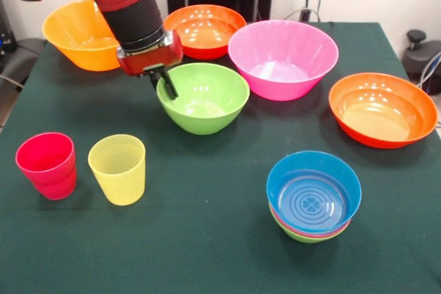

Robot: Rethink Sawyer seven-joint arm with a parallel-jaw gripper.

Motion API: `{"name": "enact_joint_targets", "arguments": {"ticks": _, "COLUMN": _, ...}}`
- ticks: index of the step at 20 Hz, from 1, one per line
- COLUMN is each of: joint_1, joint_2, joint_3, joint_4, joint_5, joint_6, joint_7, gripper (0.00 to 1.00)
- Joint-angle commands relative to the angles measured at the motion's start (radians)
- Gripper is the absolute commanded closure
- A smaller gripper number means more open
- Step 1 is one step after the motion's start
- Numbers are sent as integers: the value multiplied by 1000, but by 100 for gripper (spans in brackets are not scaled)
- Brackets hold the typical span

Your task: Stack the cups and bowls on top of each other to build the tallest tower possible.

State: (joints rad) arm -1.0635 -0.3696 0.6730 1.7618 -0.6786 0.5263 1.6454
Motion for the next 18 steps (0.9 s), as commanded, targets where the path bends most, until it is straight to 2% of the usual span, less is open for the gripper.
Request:
{"name": "enact_joint_targets", "arguments": {"ticks": 1, "joint_1": 83, "joint_2": -38, "joint_3": -71, "joint_4": -35, "joint_5": -61, "joint_6": 46, "joint_7": -37, "gripper": 100}}
{"name": "enact_joint_targets", "arguments": {"ticks": 12, "joint_1": 120, "joint_2": -65, "joint_3": -113, "joint_4": -63, "joint_5": -68, "joint_6": 59, "joint_7": -42, "gripper": 100}}
{"name": "enact_joint_targets", "arguments": {"ticks": 14, "joint_1": 123, "joint_2": -70, "joint_3": -112, "joint_4": -63, "joint_5": -57, "joint_6": 60, "joint_7": -43, "gripper": 100}}
{"name": "enact_joint_targets", "arguments": {"ticks": 18, "joint_1": 146, "joint_2": -135, "joint_3": -95, "joint_4": -52, "joint_5": -1, "joint_6": 100, "joint_7": -17, "gripper": 100}}
